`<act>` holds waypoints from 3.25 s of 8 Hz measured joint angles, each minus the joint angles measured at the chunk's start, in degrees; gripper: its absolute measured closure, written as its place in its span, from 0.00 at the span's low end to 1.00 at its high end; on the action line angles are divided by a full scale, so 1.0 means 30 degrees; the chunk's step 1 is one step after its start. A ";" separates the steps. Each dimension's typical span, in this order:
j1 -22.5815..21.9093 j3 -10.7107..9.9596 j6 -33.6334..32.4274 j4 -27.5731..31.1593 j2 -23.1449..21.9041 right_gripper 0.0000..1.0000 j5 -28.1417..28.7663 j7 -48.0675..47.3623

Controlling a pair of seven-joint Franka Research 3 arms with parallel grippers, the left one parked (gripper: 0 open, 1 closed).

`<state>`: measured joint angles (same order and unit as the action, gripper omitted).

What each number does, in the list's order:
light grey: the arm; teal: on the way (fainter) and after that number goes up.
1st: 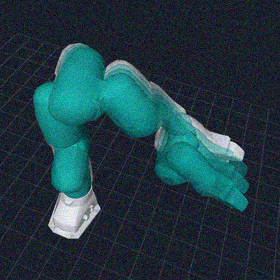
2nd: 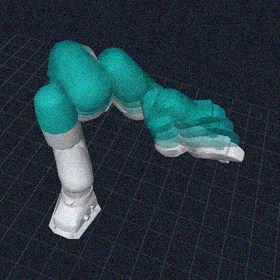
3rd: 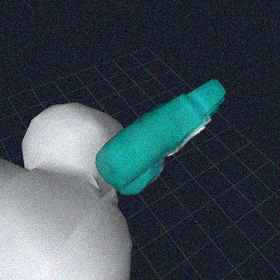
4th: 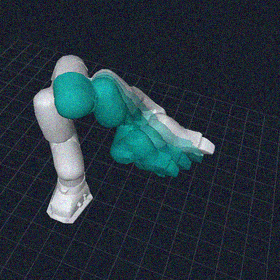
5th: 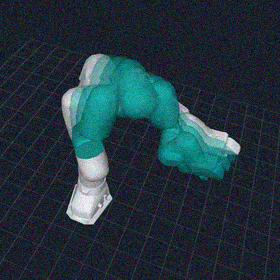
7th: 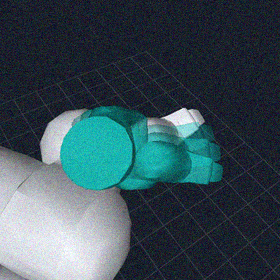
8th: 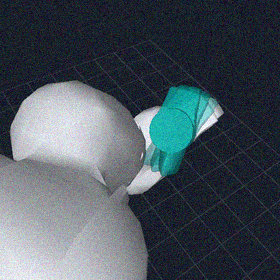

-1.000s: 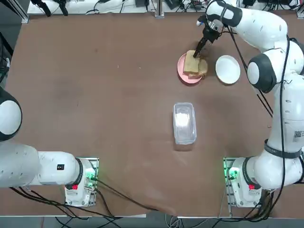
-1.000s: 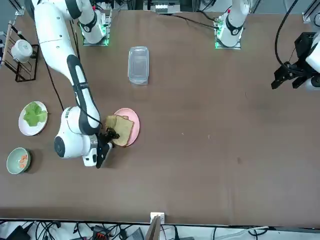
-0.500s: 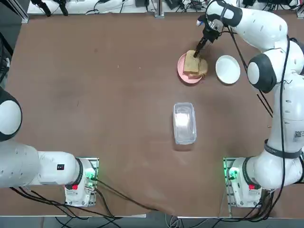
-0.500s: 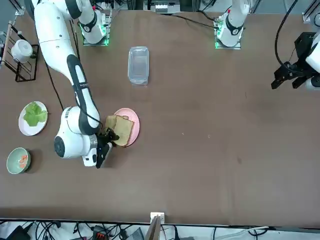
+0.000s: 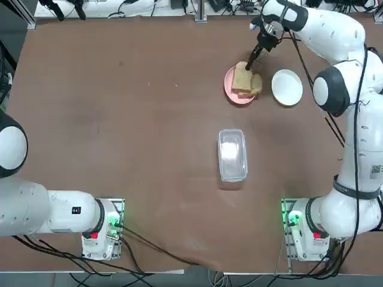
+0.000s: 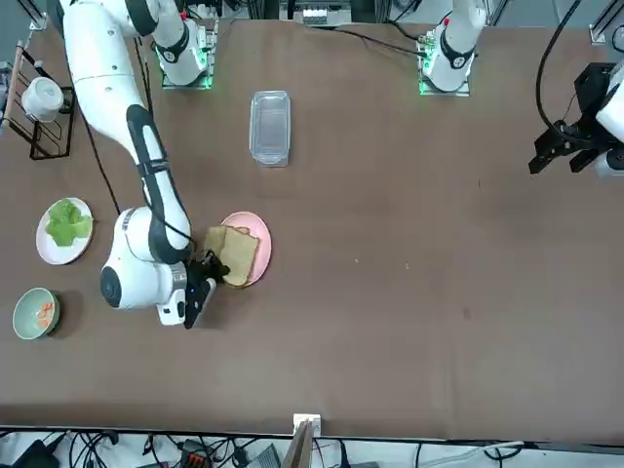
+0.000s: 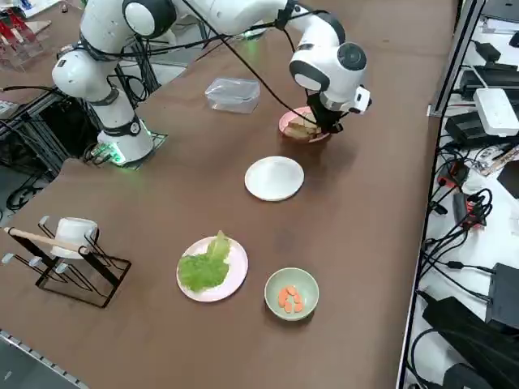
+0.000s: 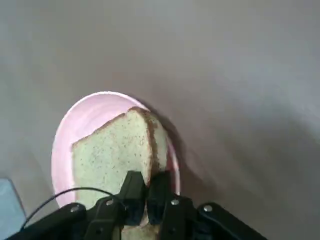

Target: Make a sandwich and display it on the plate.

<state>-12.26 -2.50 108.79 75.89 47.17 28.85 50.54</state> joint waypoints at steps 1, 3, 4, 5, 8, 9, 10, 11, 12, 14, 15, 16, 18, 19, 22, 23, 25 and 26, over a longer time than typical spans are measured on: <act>0.0183 -0.0001 -0.0767 -0.0056 -0.0467 0.93 0.0043 -0.0399; 0.0358 0.0000 -0.1826 -0.0089 -0.1526 0.93 0.0429 -0.1728; 0.0488 -0.0029 -0.2457 -0.0107 -0.2067 0.93 0.0805 -0.2477; 0.0882 -0.0099 -0.3500 -0.0131 -0.2700 0.93 0.0947 -0.3765; 0.4473 -0.0321 -0.7167 -0.0142 -0.4490 0.93 0.0956 -0.7341; 0.6037 -0.0343 -0.7631 -0.0125 -0.4642 0.93 0.0958 -0.7482; 0.7216 -0.0457 -0.7732 -0.0074 -0.4716 0.93 0.0958 -0.7557; 0.7838 -0.0893 -0.7595 0.0275 -0.4978 0.93 0.0957 -0.7725; 0.7994 -0.1517 -0.6705 0.1387 -0.5666 0.93 0.0964 -0.7916; 0.7992 -0.1899 -0.2722 0.5785 -0.7974 0.93 0.0986 -0.8191; 0.7917 -0.1893 -0.0554 0.8249 -0.9039 0.93 0.1143 -0.8305; 0.7827 -0.1892 0.1287 1.0392 -0.9803 0.93 0.1692 -0.8348; 0.7749 -0.1888 0.3883 1.3345 -1.0639 0.93 0.3646 -0.8378; 0.7717 -0.1876 0.4881 1.4301 -1.0854 0.93 0.4762 -0.8375; 0.7344 -0.1772 0.7659 1.5867 -1.1212 0.93 0.6278 -0.8368; 0.7048 -0.1738 0.8234 1.6197 -1.1211 0.93 0.6786 -0.8373; 0.6705 -0.1703 0.8395 1.6573 -1.1210 0.93 0.7746 -0.8372; 0.6668 -0.1693 0.8270 1.6674 -1.1205 0.93 0.8005 -0.8372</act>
<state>7.74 -7.58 133.60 125.91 13.55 52.86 25.43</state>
